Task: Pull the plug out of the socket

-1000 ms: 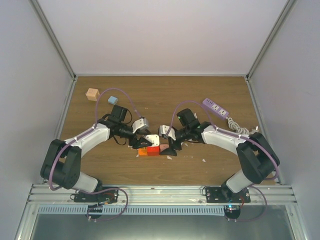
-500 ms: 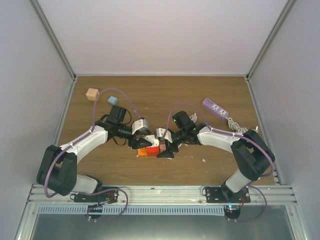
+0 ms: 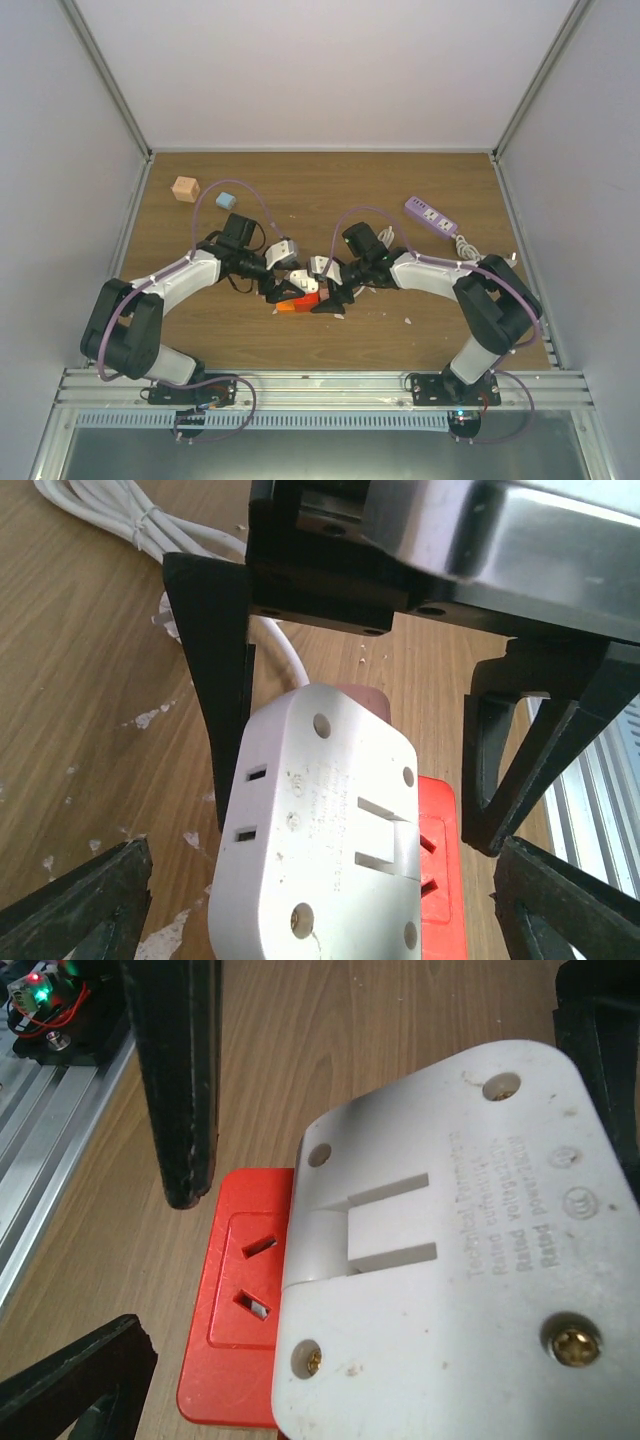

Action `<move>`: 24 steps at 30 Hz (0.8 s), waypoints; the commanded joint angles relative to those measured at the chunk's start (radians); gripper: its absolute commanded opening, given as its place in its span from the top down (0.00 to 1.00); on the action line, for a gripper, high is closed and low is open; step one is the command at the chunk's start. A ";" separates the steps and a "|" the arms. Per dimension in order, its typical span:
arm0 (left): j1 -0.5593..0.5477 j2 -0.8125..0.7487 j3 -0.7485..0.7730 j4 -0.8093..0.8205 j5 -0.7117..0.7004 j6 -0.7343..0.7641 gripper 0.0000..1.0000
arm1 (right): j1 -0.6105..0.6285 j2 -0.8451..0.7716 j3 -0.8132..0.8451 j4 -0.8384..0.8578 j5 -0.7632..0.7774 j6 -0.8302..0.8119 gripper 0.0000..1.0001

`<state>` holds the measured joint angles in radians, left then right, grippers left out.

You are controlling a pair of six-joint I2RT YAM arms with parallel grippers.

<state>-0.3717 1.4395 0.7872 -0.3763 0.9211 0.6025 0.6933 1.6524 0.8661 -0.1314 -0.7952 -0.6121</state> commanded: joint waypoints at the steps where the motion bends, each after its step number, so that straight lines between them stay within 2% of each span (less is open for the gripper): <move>1: -0.009 0.006 0.015 -0.006 0.048 0.025 0.08 | 0.012 0.024 0.017 0.029 -0.027 -0.001 0.08; 17: -0.010 -0.075 -0.013 -0.044 0.147 0.075 0.40 | 0.011 0.043 0.016 0.036 -0.008 0.012 0.22; 24: -0.010 -0.103 -0.028 -0.040 0.139 0.082 0.49 | 0.007 0.038 0.013 0.042 -0.013 0.011 0.25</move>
<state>-0.3717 1.3720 0.7807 -0.4202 1.0321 0.6670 0.6949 1.6840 0.8661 -0.1120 -0.7940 -0.6044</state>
